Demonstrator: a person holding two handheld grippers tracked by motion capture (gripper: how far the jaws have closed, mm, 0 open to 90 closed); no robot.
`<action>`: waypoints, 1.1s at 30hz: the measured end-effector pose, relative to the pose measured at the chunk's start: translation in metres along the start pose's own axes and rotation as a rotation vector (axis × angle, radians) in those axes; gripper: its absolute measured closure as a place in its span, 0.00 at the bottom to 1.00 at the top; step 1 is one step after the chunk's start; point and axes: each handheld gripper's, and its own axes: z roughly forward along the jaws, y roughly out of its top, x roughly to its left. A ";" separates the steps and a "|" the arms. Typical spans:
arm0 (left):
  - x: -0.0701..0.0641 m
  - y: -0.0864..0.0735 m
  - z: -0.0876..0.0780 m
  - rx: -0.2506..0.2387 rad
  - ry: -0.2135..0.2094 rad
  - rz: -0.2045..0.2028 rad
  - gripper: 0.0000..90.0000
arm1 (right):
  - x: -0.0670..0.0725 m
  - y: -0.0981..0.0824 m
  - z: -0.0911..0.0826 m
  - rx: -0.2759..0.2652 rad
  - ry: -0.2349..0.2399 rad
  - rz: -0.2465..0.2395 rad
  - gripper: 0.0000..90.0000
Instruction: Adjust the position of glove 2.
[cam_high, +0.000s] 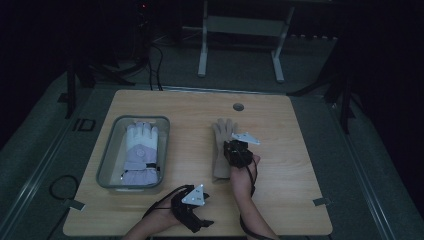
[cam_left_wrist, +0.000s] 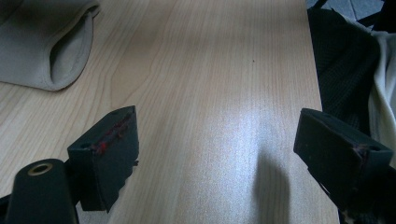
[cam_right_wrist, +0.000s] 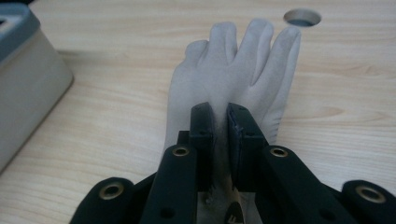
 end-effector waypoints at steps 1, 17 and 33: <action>0.000 0.000 0.000 -0.003 0.000 -0.004 0.16 | 0.001 -0.001 0.002 0.004 0.000 -0.005 0.90; 0.000 -0.001 0.001 0.005 -0.002 0.000 0.16 | 0.001 -0.022 0.034 0.098 0.006 -0.011 0.81; 0.001 -0.001 0.001 -0.001 0.006 -0.036 0.16 | -0.014 -0.018 0.022 0.139 0.108 -0.073 0.27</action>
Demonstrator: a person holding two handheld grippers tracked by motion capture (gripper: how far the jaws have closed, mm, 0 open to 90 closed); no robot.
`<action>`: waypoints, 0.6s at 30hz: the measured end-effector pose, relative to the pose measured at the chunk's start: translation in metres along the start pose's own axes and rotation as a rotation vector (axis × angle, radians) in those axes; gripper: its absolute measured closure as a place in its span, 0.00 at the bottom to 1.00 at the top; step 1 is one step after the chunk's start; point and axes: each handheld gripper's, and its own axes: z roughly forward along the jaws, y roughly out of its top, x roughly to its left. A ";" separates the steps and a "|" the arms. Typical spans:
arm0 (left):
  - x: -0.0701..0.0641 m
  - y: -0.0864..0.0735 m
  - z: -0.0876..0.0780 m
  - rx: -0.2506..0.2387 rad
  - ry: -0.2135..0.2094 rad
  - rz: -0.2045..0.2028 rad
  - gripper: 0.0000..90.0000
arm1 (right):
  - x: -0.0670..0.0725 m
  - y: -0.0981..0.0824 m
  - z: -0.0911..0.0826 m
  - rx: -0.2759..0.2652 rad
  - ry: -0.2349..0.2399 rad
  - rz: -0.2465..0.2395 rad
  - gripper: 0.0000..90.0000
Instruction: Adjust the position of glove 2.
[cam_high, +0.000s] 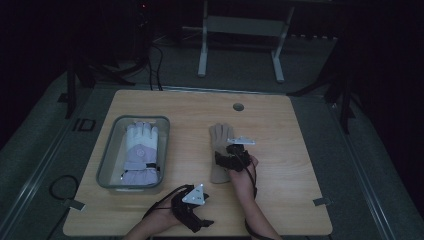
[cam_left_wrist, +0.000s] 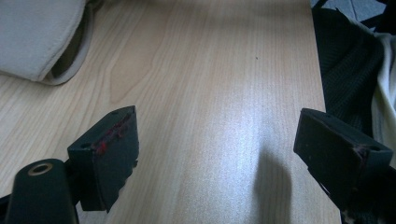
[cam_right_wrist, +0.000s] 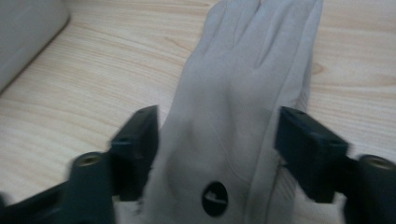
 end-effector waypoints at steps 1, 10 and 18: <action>-0.001 0.001 0.000 -0.003 0.004 -0.006 0.16 | -0.002 -0.001 -0.001 0.010 0.024 -0.002 0.23; 0.002 0.003 -0.002 -0.054 0.045 -0.052 0.16 | -0.020 -0.007 -0.015 0.041 0.072 -0.032 0.21; 0.005 0.005 -0.007 -0.095 0.099 -0.065 0.16 | -0.032 -0.008 -0.028 -0.006 0.148 -0.147 0.18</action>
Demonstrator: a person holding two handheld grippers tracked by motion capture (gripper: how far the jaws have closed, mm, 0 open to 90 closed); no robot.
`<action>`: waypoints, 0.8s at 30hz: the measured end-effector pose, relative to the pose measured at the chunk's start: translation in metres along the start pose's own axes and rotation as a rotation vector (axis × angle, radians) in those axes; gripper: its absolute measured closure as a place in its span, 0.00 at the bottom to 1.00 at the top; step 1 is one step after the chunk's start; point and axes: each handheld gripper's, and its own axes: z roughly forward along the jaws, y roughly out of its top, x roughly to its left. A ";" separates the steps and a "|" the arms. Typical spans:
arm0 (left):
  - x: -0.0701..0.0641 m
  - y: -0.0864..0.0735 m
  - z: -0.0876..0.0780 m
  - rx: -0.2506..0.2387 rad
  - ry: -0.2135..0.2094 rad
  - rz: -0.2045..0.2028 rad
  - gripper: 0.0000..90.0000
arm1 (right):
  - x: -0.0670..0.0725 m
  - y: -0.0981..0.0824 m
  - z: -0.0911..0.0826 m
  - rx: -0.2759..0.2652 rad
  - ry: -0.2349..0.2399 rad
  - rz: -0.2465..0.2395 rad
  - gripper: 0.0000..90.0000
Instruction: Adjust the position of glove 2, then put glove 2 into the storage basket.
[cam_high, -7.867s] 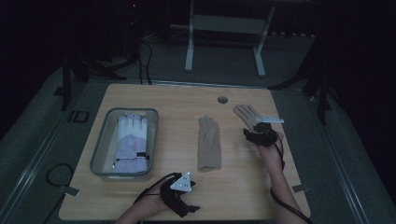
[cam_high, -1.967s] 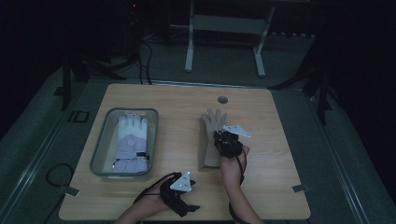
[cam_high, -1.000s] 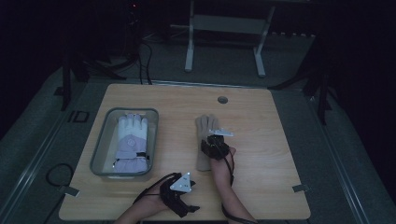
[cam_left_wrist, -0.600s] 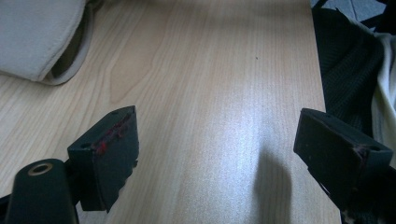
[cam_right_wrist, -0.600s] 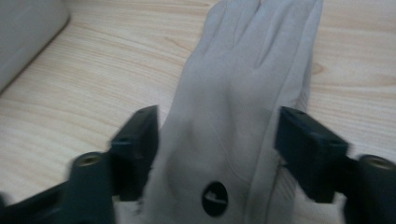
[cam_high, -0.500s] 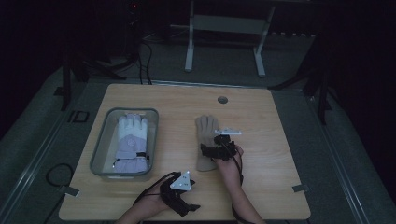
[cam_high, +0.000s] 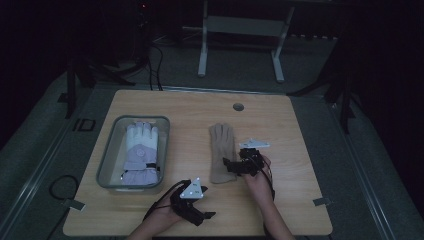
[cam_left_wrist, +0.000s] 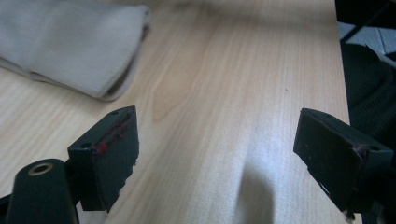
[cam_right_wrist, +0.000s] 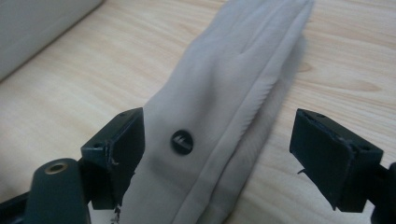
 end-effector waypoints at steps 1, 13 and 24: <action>0.000 0.001 0.000 -0.007 0.001 -0.011 0.16 | -0.001 0.000 -0.002 -0.002 0.023 -0.002 0.16; 0.009 0.011 0.001 0.038 0.049 -0.004 0.18 | -0.022 0.007 -0.017 -0.028 0.093 -0.008 0.15; 0.029 0.034 0.015 0.048 0.046 0.088 0.18 | -0.043 0.031 -0.004 -0.018 0.093 0.000 0.22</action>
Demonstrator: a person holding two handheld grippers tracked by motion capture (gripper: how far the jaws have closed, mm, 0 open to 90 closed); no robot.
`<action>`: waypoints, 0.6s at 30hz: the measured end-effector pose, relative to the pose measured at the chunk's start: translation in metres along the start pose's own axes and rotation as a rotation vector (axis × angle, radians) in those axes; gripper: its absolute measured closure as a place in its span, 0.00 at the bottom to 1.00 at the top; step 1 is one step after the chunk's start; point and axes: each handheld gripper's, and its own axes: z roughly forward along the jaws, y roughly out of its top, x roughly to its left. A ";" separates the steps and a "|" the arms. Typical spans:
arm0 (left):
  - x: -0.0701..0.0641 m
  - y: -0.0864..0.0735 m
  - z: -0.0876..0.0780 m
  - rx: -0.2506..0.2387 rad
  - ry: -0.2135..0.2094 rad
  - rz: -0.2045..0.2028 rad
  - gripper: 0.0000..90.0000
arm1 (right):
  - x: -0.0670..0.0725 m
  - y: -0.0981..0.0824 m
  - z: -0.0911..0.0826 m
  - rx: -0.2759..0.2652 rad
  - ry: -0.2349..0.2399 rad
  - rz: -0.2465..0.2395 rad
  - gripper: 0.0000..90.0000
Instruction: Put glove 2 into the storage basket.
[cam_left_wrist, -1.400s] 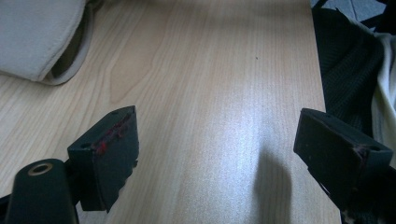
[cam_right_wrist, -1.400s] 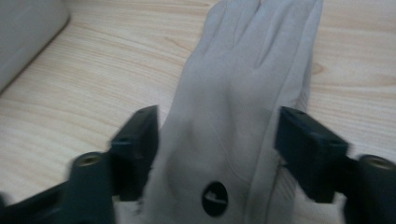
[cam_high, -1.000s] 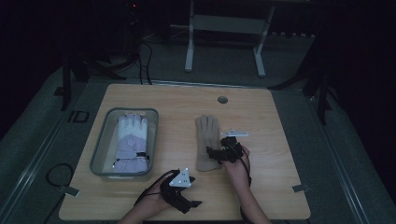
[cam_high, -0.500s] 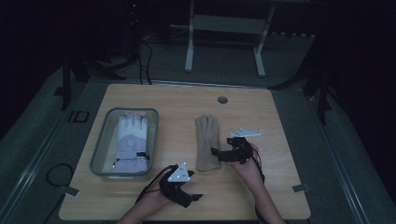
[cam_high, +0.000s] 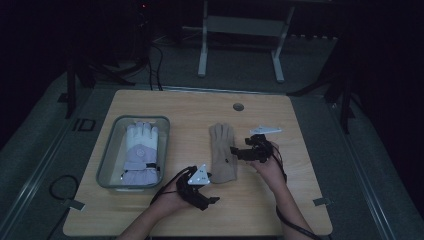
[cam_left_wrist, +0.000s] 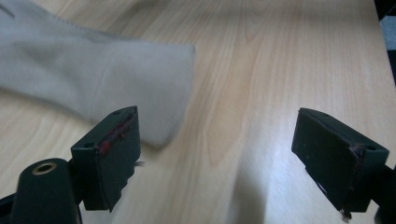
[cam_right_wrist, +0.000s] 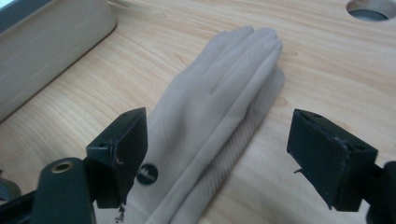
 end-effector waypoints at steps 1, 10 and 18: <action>0.001 0.003 0.003 0.011 0.004 0.016 0.18 | -0.001 0.002 0.002 0.001 -0.008 -0.001 0.23; 0.014 0.023 0.024 0.036 0.024 0.068 0.19 | -0.010 0.022 0.028 0.012 -0.006 0.041 0.22; 0.025 0.030 0.037 0.049 0.031 0.067 0.23 | -0.025 0.022 0.057 0.068 0.009 0.083 0.22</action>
